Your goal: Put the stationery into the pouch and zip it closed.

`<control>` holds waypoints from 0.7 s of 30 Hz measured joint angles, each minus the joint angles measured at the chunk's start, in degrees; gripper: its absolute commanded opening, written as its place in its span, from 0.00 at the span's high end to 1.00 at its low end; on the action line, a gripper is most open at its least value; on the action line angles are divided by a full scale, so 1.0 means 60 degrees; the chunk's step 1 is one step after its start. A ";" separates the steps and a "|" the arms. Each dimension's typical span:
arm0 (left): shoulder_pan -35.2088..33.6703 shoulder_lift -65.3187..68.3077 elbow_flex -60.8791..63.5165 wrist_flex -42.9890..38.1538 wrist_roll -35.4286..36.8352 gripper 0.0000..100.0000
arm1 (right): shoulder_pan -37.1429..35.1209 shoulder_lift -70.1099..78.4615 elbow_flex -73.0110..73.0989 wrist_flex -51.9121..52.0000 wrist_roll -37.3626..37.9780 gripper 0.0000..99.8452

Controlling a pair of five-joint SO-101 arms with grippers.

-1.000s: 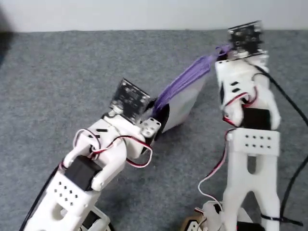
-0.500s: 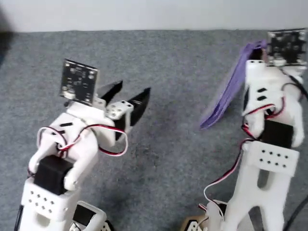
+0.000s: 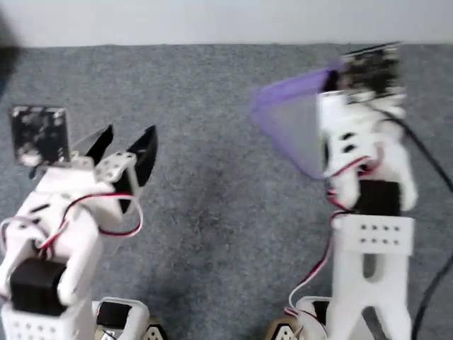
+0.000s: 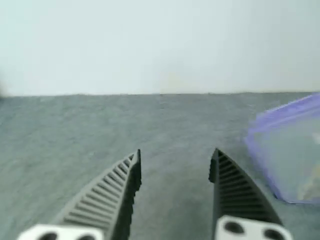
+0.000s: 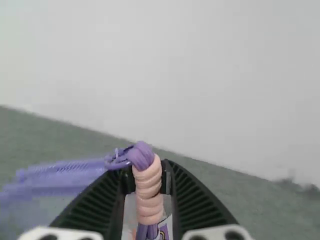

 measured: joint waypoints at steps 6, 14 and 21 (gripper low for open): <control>-0.1319 -0.1128 0.0000 0.1187 0.0000 0.78 | -0.1788 0.1289 0.0220 -0.0571 0.0073 0.99; -0.2359 -0.2183 -0.0029 0.2022 -0.0484 0.78 | -0.3604 0.2315 0.0249 -0.0542 0.0103 0.99; -0.3106 -0.2740 0.0527 0.2051 -0.0557 0.78 | -0.5011 0.2447 0.0264 0.1451 0.0103 0.84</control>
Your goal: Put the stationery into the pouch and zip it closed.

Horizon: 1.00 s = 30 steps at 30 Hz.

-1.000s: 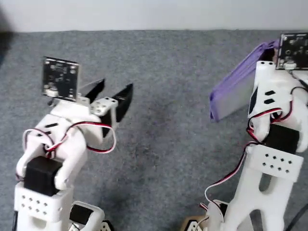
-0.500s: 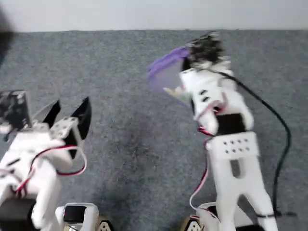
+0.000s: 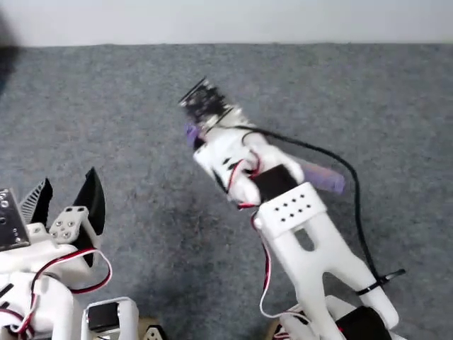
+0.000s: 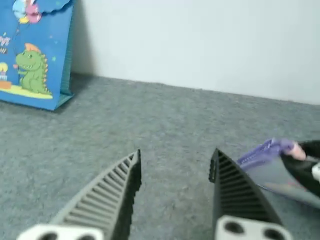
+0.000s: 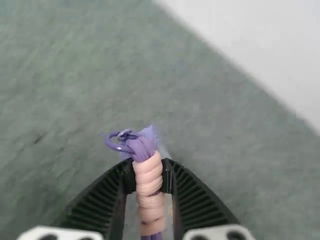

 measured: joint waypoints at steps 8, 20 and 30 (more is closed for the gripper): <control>-0.0029 -0.0894 0.1084 0.0000 0.0000 0.78 | -0.0923 -0.0322 -0.0103 0.2447 -0.1436 0.77; -0.0029 -0.1114 0.1392 0.0000 0.0000 0.88 | -0.1040 -0.2286 -0.0220 0.4352 -0.2564 0.99; -0.0029 -0.1348 0.1436 0.0000 -0.0659 0.99 | 0.0645 -0.4234 -0.0220 0.6154 -0.3399 0.99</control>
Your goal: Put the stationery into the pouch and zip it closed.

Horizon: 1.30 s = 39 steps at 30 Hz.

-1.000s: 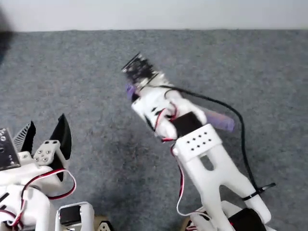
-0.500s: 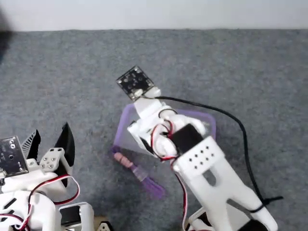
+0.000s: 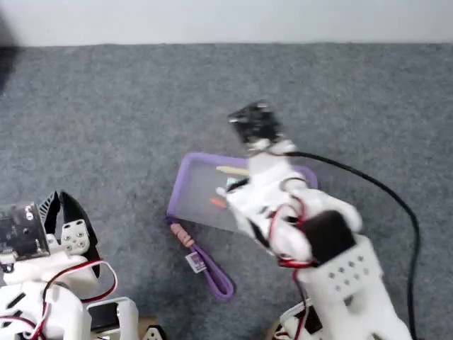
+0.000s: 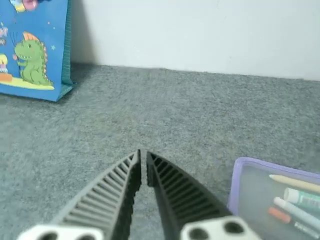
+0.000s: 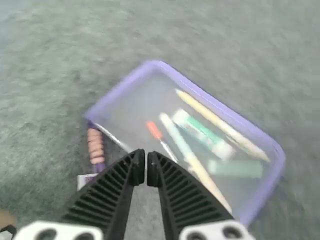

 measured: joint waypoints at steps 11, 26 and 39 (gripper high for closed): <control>0.1861 -0.0088 0.1114 0.0205 -0.0059 0.99 | 0.3238 -0.2022 0.0484 0.1084 -0.0220 0.99; 0.1934 -0.0088 0.4308 -0.0278 -0.0073 0.99 | 0.4000 -0.8088 0.6242 0.0322 -0.0147 0.99; 0.1934 0.0000 0.7897 -0.2945 -0.0088 0.99 | 0.4088 -0.9333 0.9568 -0.0440 0.1216 0.99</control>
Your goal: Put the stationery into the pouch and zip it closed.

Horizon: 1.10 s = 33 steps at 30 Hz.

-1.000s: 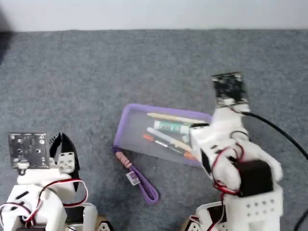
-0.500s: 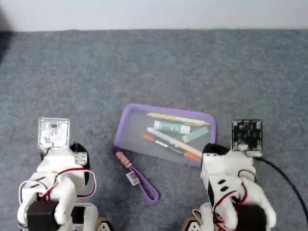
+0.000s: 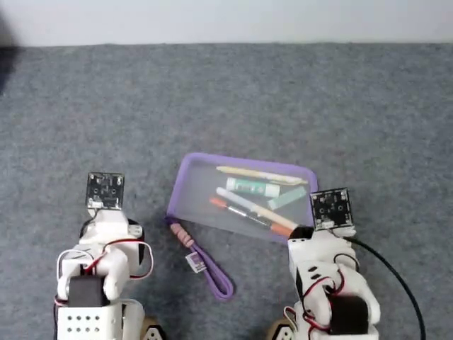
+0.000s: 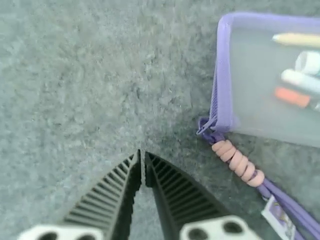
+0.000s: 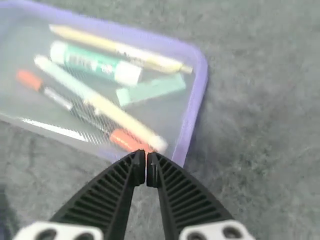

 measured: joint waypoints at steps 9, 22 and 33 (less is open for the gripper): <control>0.0000 0.0000 0.1260 -0.0894 0.0000 0.99 | 0.0000 0.0044 0.1773 -0.0821 0.0000 0.99; 0.0000 0.0000 0.2271 -0.1875 0.0000 0.99 | 0.0000 0.0059 0.2271 -0.0586 0.0029 0.99; 0.0000 0.0000 0.2271 -0.1875 0.0000 0.99 | 0.0000 0.0059 0.2271 -0.0513 0.0029 0.99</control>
